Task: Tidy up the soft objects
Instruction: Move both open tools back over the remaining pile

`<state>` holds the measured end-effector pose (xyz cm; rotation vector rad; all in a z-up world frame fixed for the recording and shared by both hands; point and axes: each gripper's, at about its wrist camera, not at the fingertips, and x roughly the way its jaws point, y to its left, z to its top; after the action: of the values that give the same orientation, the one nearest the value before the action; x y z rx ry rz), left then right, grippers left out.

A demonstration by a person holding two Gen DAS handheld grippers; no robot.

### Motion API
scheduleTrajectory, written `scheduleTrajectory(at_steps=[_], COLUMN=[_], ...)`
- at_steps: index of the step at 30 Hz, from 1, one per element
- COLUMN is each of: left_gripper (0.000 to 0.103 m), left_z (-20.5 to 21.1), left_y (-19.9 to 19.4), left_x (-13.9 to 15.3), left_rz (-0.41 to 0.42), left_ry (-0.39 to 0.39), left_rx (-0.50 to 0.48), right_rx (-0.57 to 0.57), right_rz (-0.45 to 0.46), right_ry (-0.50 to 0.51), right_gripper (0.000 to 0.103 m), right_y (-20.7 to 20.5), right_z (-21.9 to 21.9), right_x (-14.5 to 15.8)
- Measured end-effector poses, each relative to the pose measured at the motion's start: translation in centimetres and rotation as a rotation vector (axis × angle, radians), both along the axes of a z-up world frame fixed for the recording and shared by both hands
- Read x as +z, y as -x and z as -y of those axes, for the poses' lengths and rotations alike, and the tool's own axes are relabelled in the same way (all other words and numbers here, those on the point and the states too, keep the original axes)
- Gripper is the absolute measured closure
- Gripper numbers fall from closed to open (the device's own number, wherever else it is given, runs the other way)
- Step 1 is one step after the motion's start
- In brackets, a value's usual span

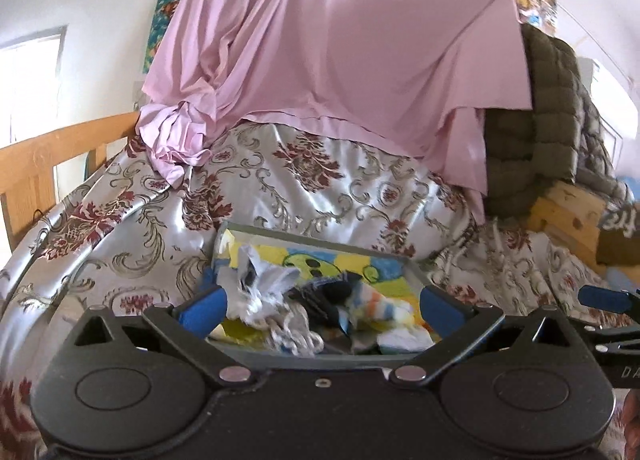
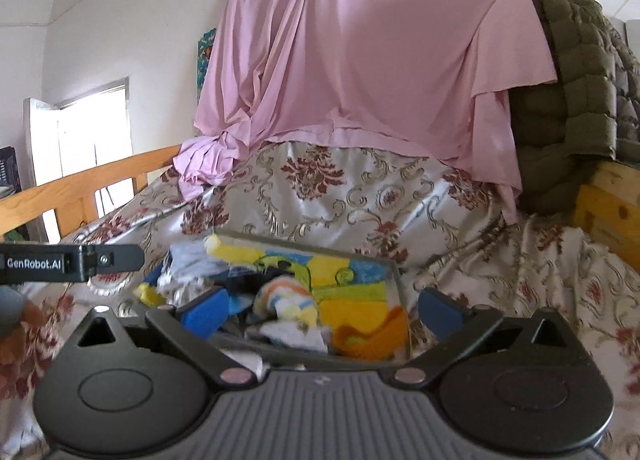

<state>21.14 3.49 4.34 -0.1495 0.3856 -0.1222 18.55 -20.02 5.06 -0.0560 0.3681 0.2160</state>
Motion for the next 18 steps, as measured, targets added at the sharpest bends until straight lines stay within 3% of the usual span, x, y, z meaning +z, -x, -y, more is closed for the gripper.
scheduleTrajectory(at_steps=[6, 18], left_gripper=[0.001, 0.001], left_z=[2.0, 2.8], left_y=[4.3, 10.0], left_x=[-1.5, -4.8], left_rz=[-0.035, -0.191], left_ry=[-0.061, -0.052], left_rx=[-0.019, 0.033], right_rx=[-0.024, -0.081], right_rz=[-0.021, -0.075], right_ry=[-0.012, -0.101], right_gripper=[0.000, 0.000], right_y=[4.5, 10.4], right_z=[1.3, 3.4], right_x=[-1.9, -4.6])
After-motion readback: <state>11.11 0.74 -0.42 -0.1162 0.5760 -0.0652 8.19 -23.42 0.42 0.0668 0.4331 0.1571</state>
